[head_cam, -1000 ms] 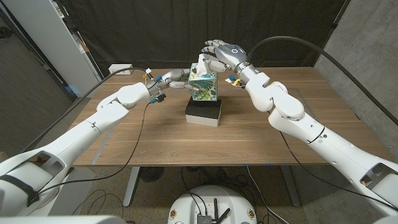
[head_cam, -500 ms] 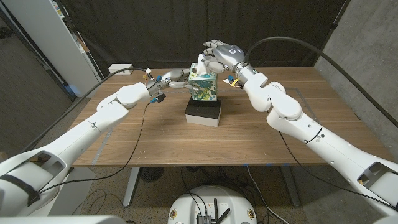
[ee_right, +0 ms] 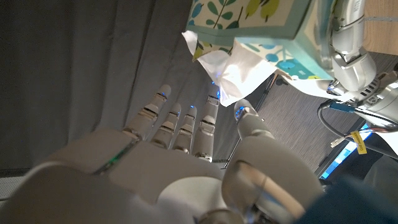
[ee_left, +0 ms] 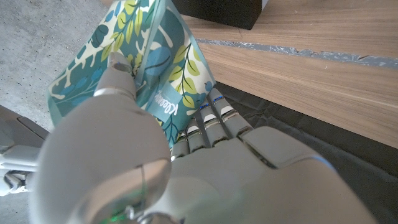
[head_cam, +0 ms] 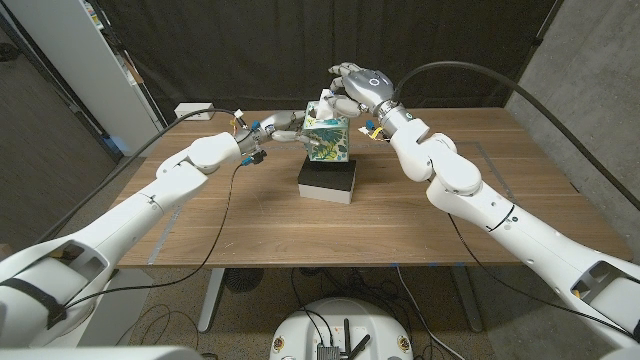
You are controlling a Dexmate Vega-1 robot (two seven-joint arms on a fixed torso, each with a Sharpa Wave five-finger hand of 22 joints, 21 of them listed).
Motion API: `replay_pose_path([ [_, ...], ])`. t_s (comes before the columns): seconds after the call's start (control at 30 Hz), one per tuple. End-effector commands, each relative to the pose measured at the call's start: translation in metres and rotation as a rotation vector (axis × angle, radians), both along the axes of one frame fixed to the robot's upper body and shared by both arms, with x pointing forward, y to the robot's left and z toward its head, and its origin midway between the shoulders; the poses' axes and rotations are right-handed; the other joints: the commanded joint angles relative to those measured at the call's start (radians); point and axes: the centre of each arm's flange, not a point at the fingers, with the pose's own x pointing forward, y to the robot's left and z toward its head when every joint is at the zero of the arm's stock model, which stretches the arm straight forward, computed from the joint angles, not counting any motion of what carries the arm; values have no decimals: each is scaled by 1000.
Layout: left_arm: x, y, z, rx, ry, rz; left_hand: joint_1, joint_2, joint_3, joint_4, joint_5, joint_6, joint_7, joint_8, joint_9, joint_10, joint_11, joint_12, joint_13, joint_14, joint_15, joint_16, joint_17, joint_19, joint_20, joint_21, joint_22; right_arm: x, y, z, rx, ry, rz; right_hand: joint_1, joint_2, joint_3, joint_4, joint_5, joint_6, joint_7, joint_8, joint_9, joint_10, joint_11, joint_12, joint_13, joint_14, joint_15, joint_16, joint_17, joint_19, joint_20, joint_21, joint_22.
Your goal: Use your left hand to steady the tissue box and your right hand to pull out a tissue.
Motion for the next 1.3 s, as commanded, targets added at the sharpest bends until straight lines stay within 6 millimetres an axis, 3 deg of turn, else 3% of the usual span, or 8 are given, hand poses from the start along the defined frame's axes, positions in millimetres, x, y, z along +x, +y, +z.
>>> replay_pose_path([
  [0.03, 1, 0, 0, -2, 0, -1, -3, 2, 9, -1, 7, 8, 1, -3, 6, 1, 0, 0, 2, -3, -103, 0, 2, -6, -11, -2, 3, -2, 0, -5, 28, -82, 35, 85, -23, -11, -7, -5, 80, -1, 96, 61, 52, -6, 14, 3, 32, -46, 15, 1, 35, -2, 10, 3],
  [0.17, 0, 0, 0, -1, 0, -2, -4, 2, 9, -1, 7, 9, 1, -3, 6, 0, 0, 0, 2, -2, -104, 0, 2, -6, -11, -2, 3, -2, 1, -7, 30, -121, 28, 188, -49, -24, -8, -2, 161, -13, 205, 132, 108, -17, 21, 5, 59, -65, 27, 2, 68, -13, 16, 4],
  [0.23, -1, 0, 0, -1, -1, 0, -4, 2, 9, -1, 7, 9, 1, -3, 6, 1, 0, 0, 2, -2, -104, 0, 2, -5, -11, -2, 3, -3, 1, -8, 29, -145, 14, 249, -55, -21, -12, 1, 184, -1, 247, 162, 126, -15, 22, 6, 69, -71, 30, 1, 79, -13, 18, 4],
  [0.27, -1, 0, 0, -2, -1, -1, -4, 2, 9, -1, 7, 8, 1, -3, 6, 1, 0, 0, 2, -3, -104, 0, 2, -5, -11, -2, 3, -3, 2, -9, 32, -157, 13, 270, -61, -21, -13, 1, 189, 5, 256, 164, 132, -20, 22, 6, 70, -70, 30, -1, 88, -16, 20, 3],
  [0.5, -4, 1, -1, -5, -1, 4, -5, 4, 11, 0, 7, 10, 2, -4, 6, 1, 0, 0, 2, -3, -103, 0, 2, -6, -11, -2, 3, -5, 4, -13, 28, -222, -15, 398, -83, -20, -11, 6, 229, 48, 276, 131, 187, -54, 29, 8, 89, -89, 36, -7, 122, -43, 27, 3],
  [0.73, -6, 2, -1, -7, 0, 2, -7, 6, 11, 1, 7, 10, 3, -4, 6, 0, 0, 0, 2, -3, -103, 0, 3, -6, -12, -2, 3, -8, 6, -19, 9, -307, -4, 475, -121, -27, -5, 17, 271, 72, 281, 93, 243, -71, 38, 9, 111, -102, 41, -14, 151, -55, 31, 1],
  [0.87, -5, 2, -2, -7, 1, -3, -9, 6, 11, 2, 6, 9, 2, -4, 6, -1, 0, 0, 2, -3, -103, 0, 3, -6, -12, -2, 3, -11, 8, -23, -7, -373, -22, 485, -138, -19, 0, 24, 291, 69, 283, 77, 272, -85, 44, 9, 120, -113, 38, -17, 164, -59, 34, 1],
  [1.3, -5, 1, -3, -4, 2, -13, -14, 7, 11, 4, 6, 7, 2, -6, 6, -3, 3, -1, 2, -4, -102, 0, 3, -6, -13, -2, 3, -12, 8, -22, 5, -500, -45, 490, -158, -8, 7, 30, 297, 63, 284, 64, 284, -112, 37, 8, 125, -135, 31, -17, 175, -77, 33, 1],
])
